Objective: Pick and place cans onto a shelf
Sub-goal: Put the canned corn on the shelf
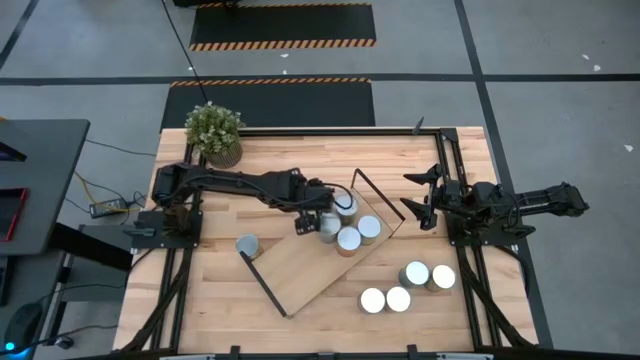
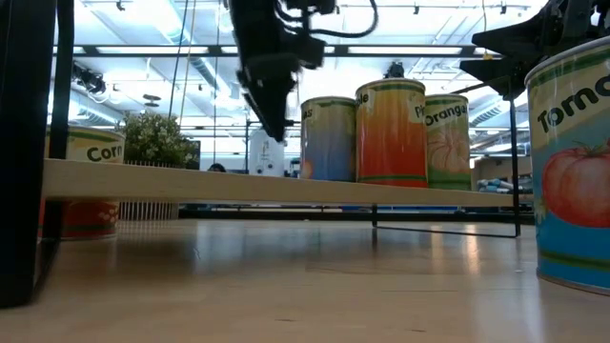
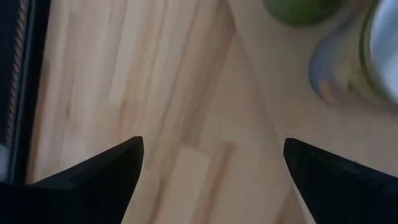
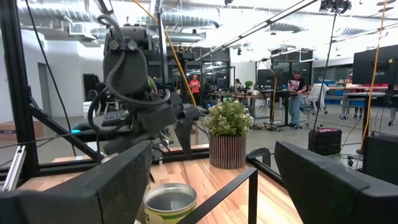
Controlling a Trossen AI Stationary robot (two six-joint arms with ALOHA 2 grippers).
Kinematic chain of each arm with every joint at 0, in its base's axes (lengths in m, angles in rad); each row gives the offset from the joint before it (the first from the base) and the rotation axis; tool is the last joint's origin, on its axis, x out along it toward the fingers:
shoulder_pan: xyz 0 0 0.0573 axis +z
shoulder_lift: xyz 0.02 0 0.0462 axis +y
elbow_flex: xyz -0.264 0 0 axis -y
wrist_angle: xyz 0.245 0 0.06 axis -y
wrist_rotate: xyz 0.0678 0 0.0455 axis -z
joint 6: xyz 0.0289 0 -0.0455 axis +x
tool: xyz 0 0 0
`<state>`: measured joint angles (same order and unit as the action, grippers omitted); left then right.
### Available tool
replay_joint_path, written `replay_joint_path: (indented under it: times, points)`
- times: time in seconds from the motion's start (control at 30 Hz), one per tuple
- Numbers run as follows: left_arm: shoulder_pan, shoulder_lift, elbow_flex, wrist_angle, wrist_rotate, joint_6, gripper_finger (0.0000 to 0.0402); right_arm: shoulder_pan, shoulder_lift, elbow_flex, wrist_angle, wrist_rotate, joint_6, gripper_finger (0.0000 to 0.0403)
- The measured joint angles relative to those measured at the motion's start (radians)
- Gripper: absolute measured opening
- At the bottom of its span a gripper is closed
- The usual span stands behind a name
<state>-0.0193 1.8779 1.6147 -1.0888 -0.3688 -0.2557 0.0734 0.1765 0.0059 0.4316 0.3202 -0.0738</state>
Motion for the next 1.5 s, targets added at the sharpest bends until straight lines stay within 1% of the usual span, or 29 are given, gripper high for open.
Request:
replay_joint_path:
  times: [0.17,0.27,0.37,0.47,0.53,0.63,0.77,0.8,0.93,1.03,1.1,1.2,1.33,1.43,1.5]
  points:
    - [-0.001,-0.047,0.001,-0.113,0.126,-0.139,0.0393,0.000,0.000,0.000,-0.001,0.000,0.000,0.0347]
    - [-0.018,-0.075,0.001,-0.201,0.174,-0.219,0.0393,0.000,0.000,0.000,-0.001,-0.002,0.000,0.0347]
    - [-0.050,-0.102,-0.003,-0.262,0.156,-0.268,0.0393,0.000,0.000,0.000,0.000,-0.003,0.000,0.0347]
    - [-0.087,-0.152,-0.004,-0.278,0.098,-0.317,0.0393,0.000,0.000,0.000,0.000,-0.003,0.000,0.0347]
    - [-0.117,-0.200,-0.027,-0.272,0.042,-0.361,0.0393,0.000,0.000,0.000,0.002,-0.003,0.000,0.0347]
    - [-0.162,-0.282,-0.115,-0.280,-0.012,-0.450,0.0393,0.000,0.001,0.000,0.004,-0.002,0.000,0.0347]
    - [-0.201,-0.435,-0.271,-0.272,-0.008,-0.607,0.0393,0.000,0.001,0.000,0.002,-0.002,0.000,0.0347]
    - [-0.210,-0.476,-0.312,-0.271,0.002,-0.652,0.0393,0.000,0.001,0.000,0.001,-0.002,0.000,0.0347]
    - [-0.221,-0.618,-0.448,-0.255,0.110,-0.810,0.0393,0.000,0.001,0.000,0.001,-0.001,0.000,0.0347]
    - [-0.221,-0.691,-0.551,-0.191,0.184,-0.864,0.0393,0.000,0.001,0.000,0.001,0.000,0.000,0.0347]
    - [-0.221,-0.714,-0.618,-0.131,0.227,-0.864,0.0393,0.000,0.001,0.000,0.001,0.000,0.000,0.0347]
    - [-0.220,-0.717,-0.703,-0.046,0.297,-0.837,0.0393,0.000,0.001,0.000,0.001,0.000,0.000,0.0347]
    - [-0.219,-0.717,-0.776,0.088,0.347,-0.815,0.0393,0.000,0.001,0.000,0.000,0.000,0.000,0.0347]
    - [-0.219,-0.718,-0.804,0.101,0.382,-0.815,0.0393,0.000,0.001,0.000,0.001,0.000,0.000,0.0347]
    - [-0.220,-0.717,-0.807,0.104,0.370,-0.810,0.0393,0.000,0.001,0.000,0.001,0.000,0.000,0.0347]
